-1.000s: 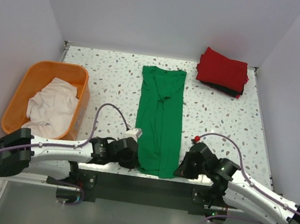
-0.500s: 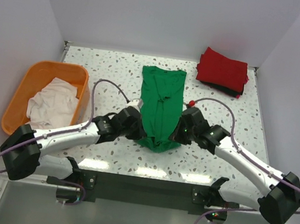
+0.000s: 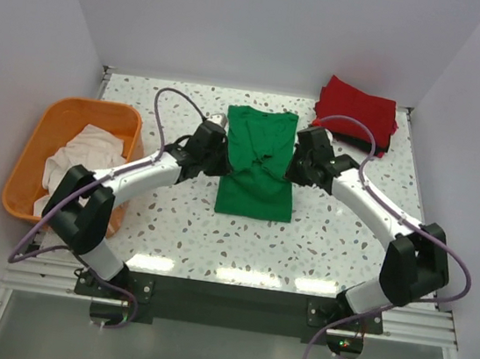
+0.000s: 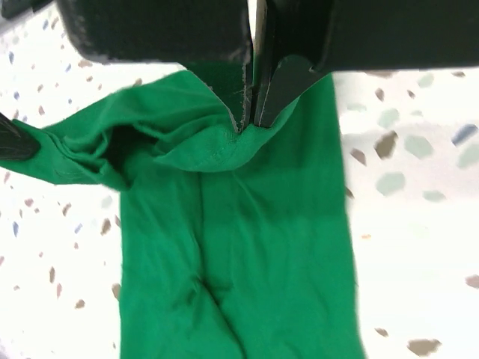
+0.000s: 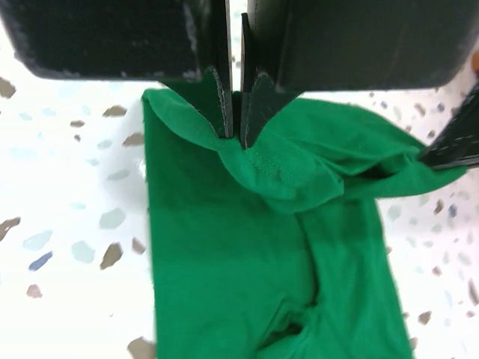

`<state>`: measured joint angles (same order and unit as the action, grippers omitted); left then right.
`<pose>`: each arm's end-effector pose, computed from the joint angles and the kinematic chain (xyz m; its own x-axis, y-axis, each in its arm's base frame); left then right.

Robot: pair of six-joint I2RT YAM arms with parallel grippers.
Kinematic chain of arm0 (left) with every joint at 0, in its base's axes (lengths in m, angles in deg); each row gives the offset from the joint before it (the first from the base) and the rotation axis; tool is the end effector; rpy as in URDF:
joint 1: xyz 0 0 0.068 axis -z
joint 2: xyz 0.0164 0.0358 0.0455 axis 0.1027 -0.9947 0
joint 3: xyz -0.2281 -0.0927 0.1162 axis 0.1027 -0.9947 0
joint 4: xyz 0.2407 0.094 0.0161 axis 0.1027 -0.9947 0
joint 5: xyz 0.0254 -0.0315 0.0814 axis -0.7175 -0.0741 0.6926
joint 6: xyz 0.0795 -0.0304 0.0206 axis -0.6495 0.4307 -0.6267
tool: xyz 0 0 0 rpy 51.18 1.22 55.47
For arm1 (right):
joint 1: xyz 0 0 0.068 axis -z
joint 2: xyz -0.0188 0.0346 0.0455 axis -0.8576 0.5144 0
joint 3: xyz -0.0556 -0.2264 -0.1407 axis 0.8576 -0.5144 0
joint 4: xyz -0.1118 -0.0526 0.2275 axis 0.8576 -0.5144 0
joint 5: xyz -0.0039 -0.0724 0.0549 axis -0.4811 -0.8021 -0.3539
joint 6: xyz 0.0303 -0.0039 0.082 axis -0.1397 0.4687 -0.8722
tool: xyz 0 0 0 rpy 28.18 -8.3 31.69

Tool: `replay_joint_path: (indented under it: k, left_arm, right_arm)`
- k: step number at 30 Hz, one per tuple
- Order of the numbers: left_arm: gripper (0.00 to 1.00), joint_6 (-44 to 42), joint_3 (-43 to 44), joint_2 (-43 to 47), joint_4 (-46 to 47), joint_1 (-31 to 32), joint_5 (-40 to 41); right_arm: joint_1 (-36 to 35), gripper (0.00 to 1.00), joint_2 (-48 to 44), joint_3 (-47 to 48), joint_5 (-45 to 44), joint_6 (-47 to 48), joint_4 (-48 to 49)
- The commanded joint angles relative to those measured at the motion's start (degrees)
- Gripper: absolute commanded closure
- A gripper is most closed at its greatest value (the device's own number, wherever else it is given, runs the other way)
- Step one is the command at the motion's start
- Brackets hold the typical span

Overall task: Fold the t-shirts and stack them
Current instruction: Fold the tshirt

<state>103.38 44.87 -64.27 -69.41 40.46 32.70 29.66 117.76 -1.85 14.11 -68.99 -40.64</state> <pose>0.3101 -0.2086 0.2067 -0.7724 -0.2827 -0.5687 0.0209 0.8836 -0.4677 0.3060 0.1615 0.2381 -0.7766 0.2920 -0.5583 0.1036 0.9333 0.3439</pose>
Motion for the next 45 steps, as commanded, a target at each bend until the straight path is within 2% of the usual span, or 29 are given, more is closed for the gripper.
replay_joint_path:
  k: [1, 9, 18, 20, 21, 22, 23, 25, 26, 28, 29, 31, 34, 37, 41, 45]
  left_arm:
    - [1.00, -3.37, 3.84, -2.96, 3.81, -2.31, -0.48]
    - [1.00, -6.00, 12.02, -13.85, 3.63, -5.56, -0.13]
    - [1.00, -9.08, 16.23, -19.84, 5.83, -7.06, -1.09]
    - [0.83, -10.39, 18.77, -21.94, 4.61, -7.32, -2.58]
    - [0.70, -10.57, 19.75, -22.48, 3.64, -7.32, -2.67]
    - [0.49, -10.75, 20.45, -22.75, 2.68, -7.32, -2.68]
    - [0.39, -10.93, 20.72, -22.49, 2.67, -7.32, -2.76]
    - [0.17, -11.10, 20.99, -21.61, 1.27, -7.41, -1.89]
    - [0.11, -11.28, 20.81, -20.13, 0.13, -7.41, -1.10]
    - [0.00, -11.28, 19.68, -17.93, 0.03, -7.32, -0.92]
    - [0.00, -11.02, 17.49, -15.30, 0.12, -7.32, -1.09]
    - [0.00, -10.75, 14.41, -12.48, 0.38, -7.32, -2.49]
    - [0.00, -8.82, 4.51, -6.68, 1.17, -7.15, -4.42]
    - [0.00, -6.36, -4.28, -0.79, 2.57, -6.53, -6.19]
    - [0.00, -3.64, -12.66, 7.02, 3.98, -5.74, -7.59]
    - [0.00, -2.76, -17.85, 11.96, 2.93, -5.21, -7.51]
  right_arm:
    - [2.05, 1.00, 3.64, 4.15, -1.48, 2.98, 2.77]
    - [5.39, 1.00, 14.35, 9.69, -1.30, 6.76, 6.46]
    - [6.97, 1.00, 23.16, 15.76, -2.70, 9.23, 7.34]
    - [7.32, 0.93, 24.91, 16.99, -2.01, 9.57, 7.34]
    - [7.33, 0.83, 25.44, 17.95, -1.66, 9.67, 7.26]
    - [7.33, 0.76, 25.71, 18.48, -1.65, 9.84, 6.99]
    - [7.33, 0.68, 25.88, 19.19, -1.57, 10.10, 6.30]
    - [7.33, 0.45, 25.27, 20.41, -0.69, 10.89, 5.24]
    - [7.33, 0.23, 23.88, 19.99, 0.27, 11.33, 5.23]
    - [7.33, 0.08, 21.85, 18.76, 1.41, 11.95, 4.80]
    - [7.33, 0.01, 19.67, 17.88, 1.95, 11.95, 4.01]
    - [7.24, 0.01, 16.58, 13.67, 4.04, 11.60, 3.65]
    - [7.15, 0.01, 9.21, 4.54, 7.31, 10.03, 5.49]
    - [6.71, 0.01, 3.48, -3.38, 14.59, 9.84, 11.55]
    - [6.01, 0.01, 6.27, -3.67, 21.54, 11.68, 15.78]
    - [4.08, 0.01, 14.53, 3.96, 21.82, 13.18, 15.26]
